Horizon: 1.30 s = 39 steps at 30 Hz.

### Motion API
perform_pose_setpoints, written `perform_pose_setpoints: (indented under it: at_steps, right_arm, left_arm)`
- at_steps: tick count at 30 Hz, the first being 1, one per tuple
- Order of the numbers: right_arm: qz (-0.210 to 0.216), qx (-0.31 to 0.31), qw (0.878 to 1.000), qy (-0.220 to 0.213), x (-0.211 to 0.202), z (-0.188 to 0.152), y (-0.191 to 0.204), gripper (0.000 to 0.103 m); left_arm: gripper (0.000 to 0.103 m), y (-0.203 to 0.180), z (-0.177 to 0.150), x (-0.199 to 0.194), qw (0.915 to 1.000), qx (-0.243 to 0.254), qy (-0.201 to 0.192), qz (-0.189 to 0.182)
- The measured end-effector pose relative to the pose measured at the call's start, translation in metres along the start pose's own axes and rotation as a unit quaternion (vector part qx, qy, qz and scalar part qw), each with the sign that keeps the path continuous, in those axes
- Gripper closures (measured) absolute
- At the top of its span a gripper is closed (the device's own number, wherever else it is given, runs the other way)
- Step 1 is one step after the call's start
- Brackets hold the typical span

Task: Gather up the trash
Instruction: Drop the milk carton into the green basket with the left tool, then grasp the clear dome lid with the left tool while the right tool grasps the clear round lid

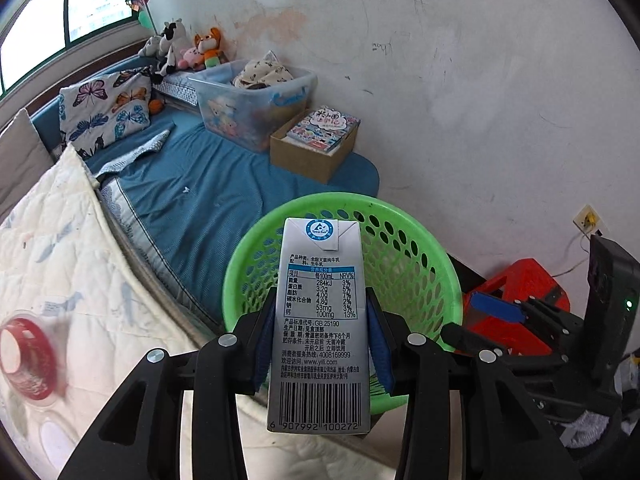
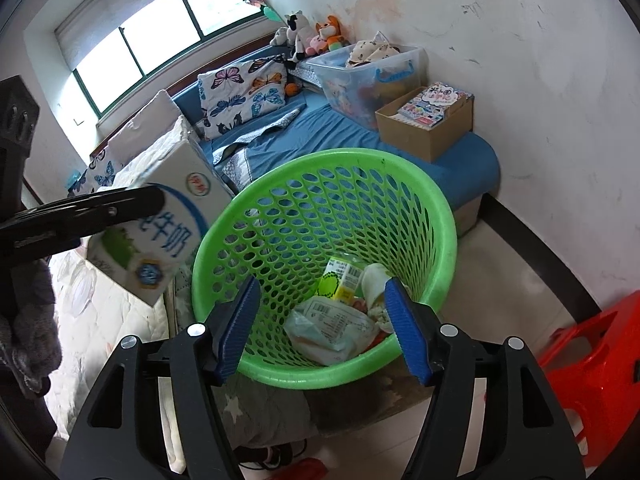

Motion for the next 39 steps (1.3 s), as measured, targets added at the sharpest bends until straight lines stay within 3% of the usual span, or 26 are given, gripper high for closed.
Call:
perform_pose_setpoints:
  at_steps: [6,8,11,21,30,39]
  right_arm:
    - [0.003,0.006,1.000,0.000,-0.001,-0.002,-0.002,0.038]
    - [0.003,0.007,1.000,0.000,-0.001,-0.002,-0.003,0.038]
    - [0.002,0.005,1.000,0.000,-0.002,-0.001,-0.003,0.038]
    - [0.010,-0.005,1.000,-0.005,-0.012,-0.005,0.012,0.037]
    - [0.037,-0.041,0.998,-0.003,-0.015,-0.012,0.060,0.032]
    - [0.070,-0.093,0.993,0.021,0.001,-0.027,0.127,0.028]
  left_arm:
    - [0.061,-0.003,0.004,0.014,1.0000,-0.003,0.003,-0.007]
    - [0.050,-0.004,0.004,0.015,0.9999,-0.006,0.001,-0.008]
    - [0.050,-0.003,0.004,0.012,0.9998,-0.012,-0.006,-0.016]
    - [0.050,0.012,-0.016,-0.042,0.9989,-0.021,-0.042,-0.003]
    - [0.049,0.053,-0.073,-0.100,0.9957,-0.064,-0.058,0.034]
    - [0.045,0.120,-0.146,-0.156,0.9842,-0.131,-0.063,0.102]
Point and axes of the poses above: each gripper's, at about its wrist camera, not at the fingertips, and x roughly the way its jaws point, y to its left, z to its top, the point moved 5 cm from there along x, roughly the way its jaws point, and after that the axes turned 7 degrees about x, right-handed, at the moved point
